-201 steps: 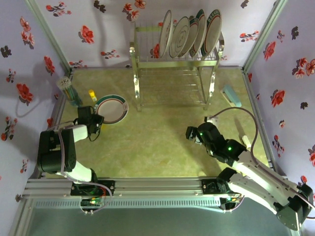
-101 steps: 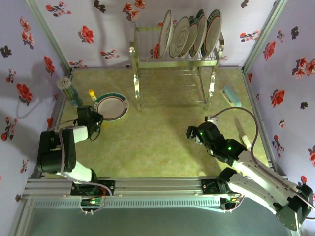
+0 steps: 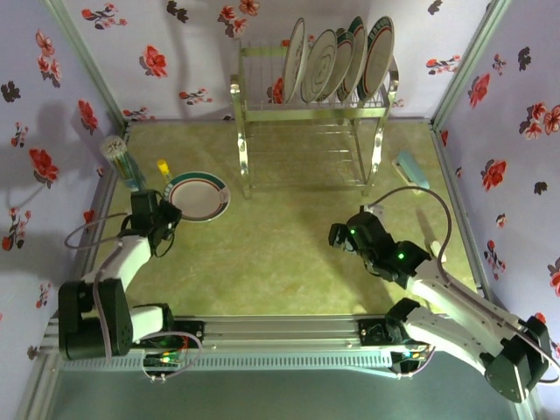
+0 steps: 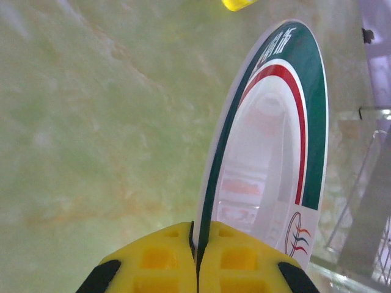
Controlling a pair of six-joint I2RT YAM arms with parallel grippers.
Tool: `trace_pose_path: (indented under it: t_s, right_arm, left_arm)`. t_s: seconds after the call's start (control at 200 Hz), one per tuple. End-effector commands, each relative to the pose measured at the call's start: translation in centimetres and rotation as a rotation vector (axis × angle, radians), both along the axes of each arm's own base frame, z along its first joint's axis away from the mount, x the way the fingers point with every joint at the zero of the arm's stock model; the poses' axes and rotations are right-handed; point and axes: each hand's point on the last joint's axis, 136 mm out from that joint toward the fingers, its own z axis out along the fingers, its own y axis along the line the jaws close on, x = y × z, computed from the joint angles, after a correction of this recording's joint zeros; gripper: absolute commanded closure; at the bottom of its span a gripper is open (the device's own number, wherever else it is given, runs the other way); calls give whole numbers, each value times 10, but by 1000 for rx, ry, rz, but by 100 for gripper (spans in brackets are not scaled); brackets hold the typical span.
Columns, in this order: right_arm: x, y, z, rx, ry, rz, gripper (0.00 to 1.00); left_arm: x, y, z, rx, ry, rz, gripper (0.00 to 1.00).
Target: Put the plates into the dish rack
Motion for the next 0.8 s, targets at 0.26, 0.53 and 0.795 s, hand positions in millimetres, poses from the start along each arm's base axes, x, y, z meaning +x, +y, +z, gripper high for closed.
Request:
trace_pose_path:
  t_s: [0.26, 0.53, 0.795]
  right_arm:
    - [22, 27, 42, 35, -17, 133, 6]
    - [31, 35, 70, 84, -9, 203, 4]
    - [42, 47, 94, 205, 22, 306, 4]
  left_arm:
    - [-42, -7, 56, 181, -4, -222, 100]
    - [-65, -23, 105, 248, -77, -403, 100]
    - [-82, -50, 150, 217, -201, -566, 100]
